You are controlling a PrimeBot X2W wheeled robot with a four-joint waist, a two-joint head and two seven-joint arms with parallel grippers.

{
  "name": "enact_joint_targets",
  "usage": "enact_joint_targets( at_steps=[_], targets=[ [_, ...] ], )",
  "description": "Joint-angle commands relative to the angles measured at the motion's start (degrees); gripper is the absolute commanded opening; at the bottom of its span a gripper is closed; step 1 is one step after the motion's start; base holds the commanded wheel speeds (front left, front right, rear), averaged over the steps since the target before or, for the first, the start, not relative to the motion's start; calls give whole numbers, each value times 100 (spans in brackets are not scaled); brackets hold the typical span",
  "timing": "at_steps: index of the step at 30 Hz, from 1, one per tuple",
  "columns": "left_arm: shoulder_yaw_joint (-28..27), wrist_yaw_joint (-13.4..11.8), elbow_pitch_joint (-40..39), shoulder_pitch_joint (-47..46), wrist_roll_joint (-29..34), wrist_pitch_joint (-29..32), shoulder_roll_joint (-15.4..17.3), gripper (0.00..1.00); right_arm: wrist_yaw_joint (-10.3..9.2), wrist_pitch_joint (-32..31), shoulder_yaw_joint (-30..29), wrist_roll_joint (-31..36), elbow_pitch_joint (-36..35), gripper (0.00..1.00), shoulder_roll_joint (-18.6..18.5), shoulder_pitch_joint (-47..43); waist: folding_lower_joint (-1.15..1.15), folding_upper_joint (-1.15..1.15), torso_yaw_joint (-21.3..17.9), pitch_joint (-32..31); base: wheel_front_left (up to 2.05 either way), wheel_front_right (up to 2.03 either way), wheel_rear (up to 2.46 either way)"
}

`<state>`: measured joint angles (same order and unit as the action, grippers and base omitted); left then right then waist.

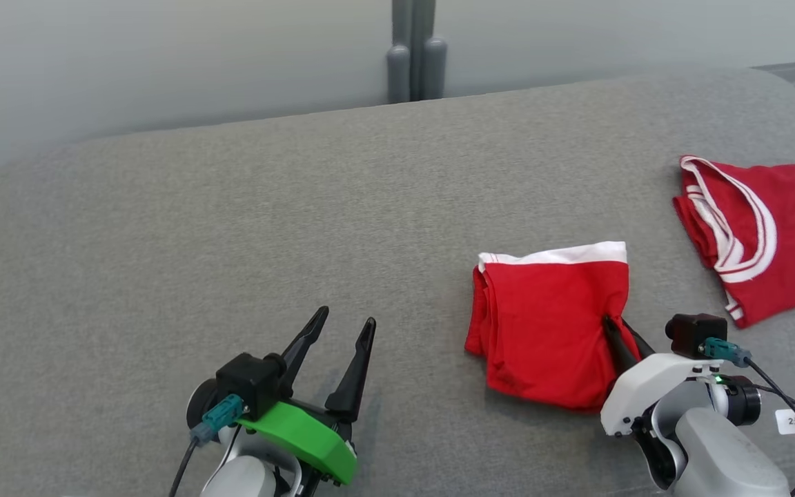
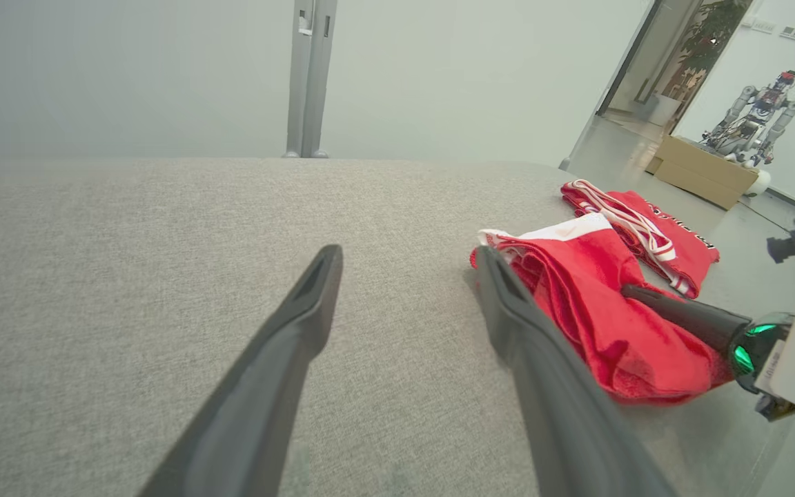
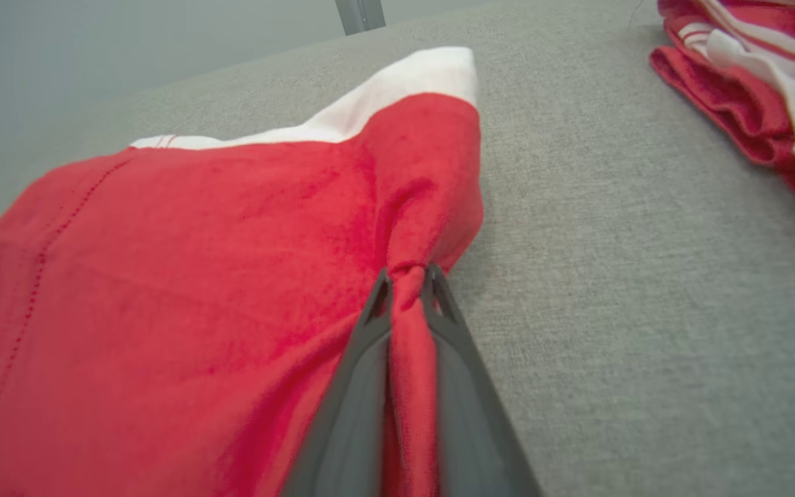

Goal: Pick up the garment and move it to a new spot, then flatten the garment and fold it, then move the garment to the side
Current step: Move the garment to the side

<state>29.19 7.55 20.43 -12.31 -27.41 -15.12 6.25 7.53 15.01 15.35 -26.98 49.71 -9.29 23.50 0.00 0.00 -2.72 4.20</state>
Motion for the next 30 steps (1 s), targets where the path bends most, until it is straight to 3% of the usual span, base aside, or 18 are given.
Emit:
enact_joint_targets(
  at_steps=[1, 7, 14, 22, 30],
  targets=[
    [-58, -17, -43, 55, 75, 2, 14, 100, -11, 18, -5, 43, -56, 0, 38, -104, 0, 0, -765, -163, 0, 0, 0],
    [-130, -17, -107, -49, 196, 2, 33, 100, -11, 17, 51, 51, -186, 0, 115, -207, 0, 0, -1422, -65, 0, 0, 0],
    [-107, -17, -199, -200, 384, 2, -14, 100, -10, 16, 91, 7, -263, 0, 120, -224, 0, 0, -1787, 72, 0, 0, 0],
    [-29, -17, -275, -354, 492, 2, 5, 100, -10, 16, -49, 82, -419, 0, 104, -133, 0, 0, -1825, 332, 0, 0, 0],
    [115, -17, -291, -541, 507, 2, 33, 100, -10, 16, 7, 361, -621, 0, 24, 375, 0, 0, -1566, 666, 0, 0, 0]
  ],
)
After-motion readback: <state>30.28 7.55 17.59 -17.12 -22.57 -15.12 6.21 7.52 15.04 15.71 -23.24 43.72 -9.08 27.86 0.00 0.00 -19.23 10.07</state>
